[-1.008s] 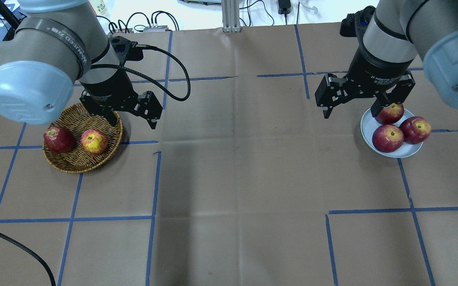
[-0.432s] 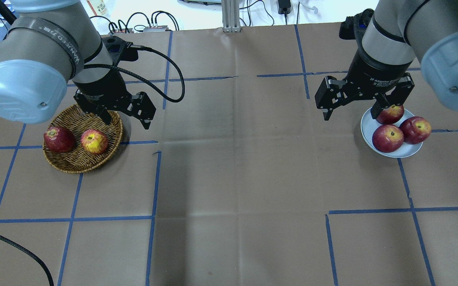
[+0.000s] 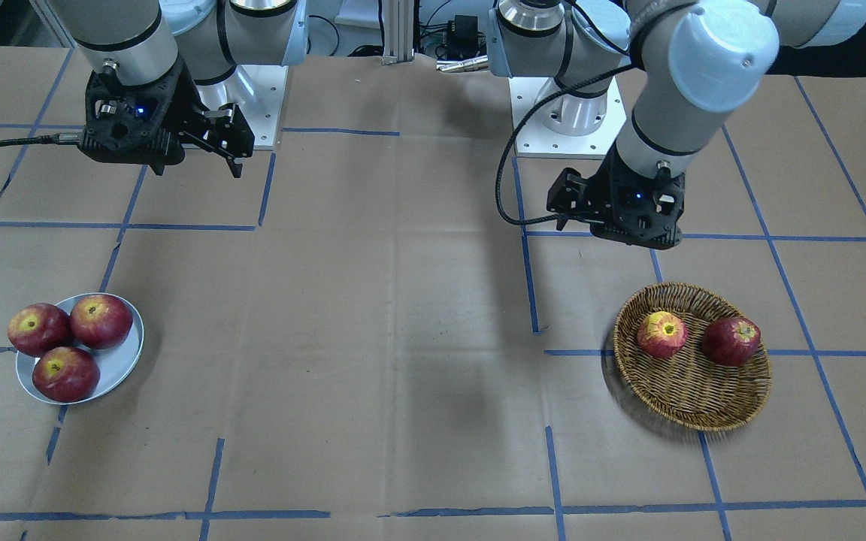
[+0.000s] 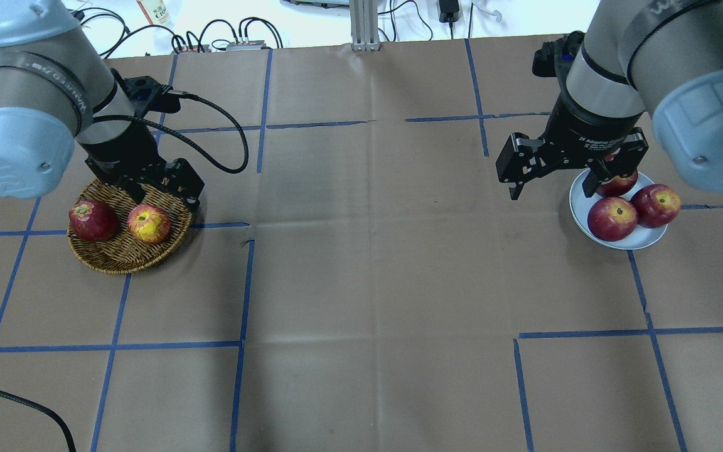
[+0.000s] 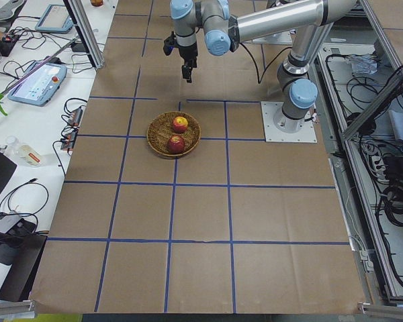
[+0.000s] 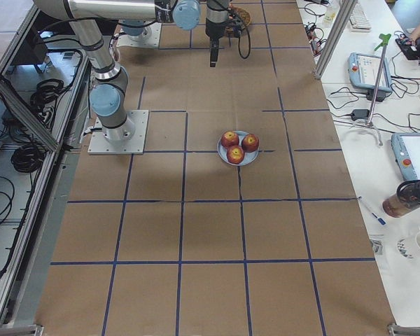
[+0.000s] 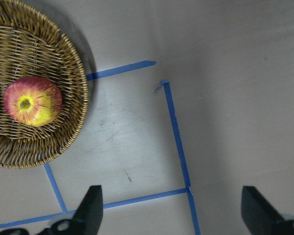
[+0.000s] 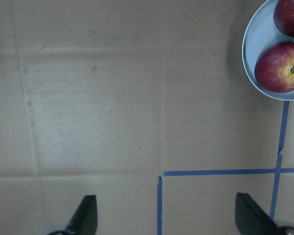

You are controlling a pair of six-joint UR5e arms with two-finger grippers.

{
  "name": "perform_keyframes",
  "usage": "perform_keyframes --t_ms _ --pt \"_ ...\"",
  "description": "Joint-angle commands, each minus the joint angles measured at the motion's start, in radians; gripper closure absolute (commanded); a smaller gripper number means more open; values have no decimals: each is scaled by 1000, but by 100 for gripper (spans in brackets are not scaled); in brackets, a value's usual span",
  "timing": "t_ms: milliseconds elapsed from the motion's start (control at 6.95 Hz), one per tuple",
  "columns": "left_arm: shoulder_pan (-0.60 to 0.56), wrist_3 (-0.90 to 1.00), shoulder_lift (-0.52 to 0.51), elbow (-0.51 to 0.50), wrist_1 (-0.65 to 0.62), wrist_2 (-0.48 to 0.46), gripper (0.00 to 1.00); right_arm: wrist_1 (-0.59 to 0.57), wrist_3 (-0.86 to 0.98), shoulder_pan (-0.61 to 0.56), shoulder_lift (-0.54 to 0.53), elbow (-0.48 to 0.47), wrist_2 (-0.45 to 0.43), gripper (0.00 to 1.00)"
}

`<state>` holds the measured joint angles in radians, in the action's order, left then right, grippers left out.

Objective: Transfer apple from basket to plate
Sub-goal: 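Lower the left gripper onto the yellow-red apple in the basket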

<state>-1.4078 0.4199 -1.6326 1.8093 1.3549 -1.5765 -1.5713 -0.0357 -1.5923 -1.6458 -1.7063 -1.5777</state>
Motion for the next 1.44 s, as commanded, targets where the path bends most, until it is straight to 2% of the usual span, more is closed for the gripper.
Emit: perform_keyframes --t_ms 0,144,432,1008,1295 --pt "84 162 -32 102 -193 -1 1 -3 -1 0 0 5 1 0" --pt "123 236 -79 91 -197 0 1 -4 -1 0 0 4 2 0" --pt "139 348 -177 88 -317 -7 1 -4 -1 0 -2 0 4 0" --pt "150 500 -259 53 -370 -7 1 -6 0 0 -2 0 5 0" --pt "179 500 -279 62 -366 -7 1 -6 0 0 -2 -1 5 0"
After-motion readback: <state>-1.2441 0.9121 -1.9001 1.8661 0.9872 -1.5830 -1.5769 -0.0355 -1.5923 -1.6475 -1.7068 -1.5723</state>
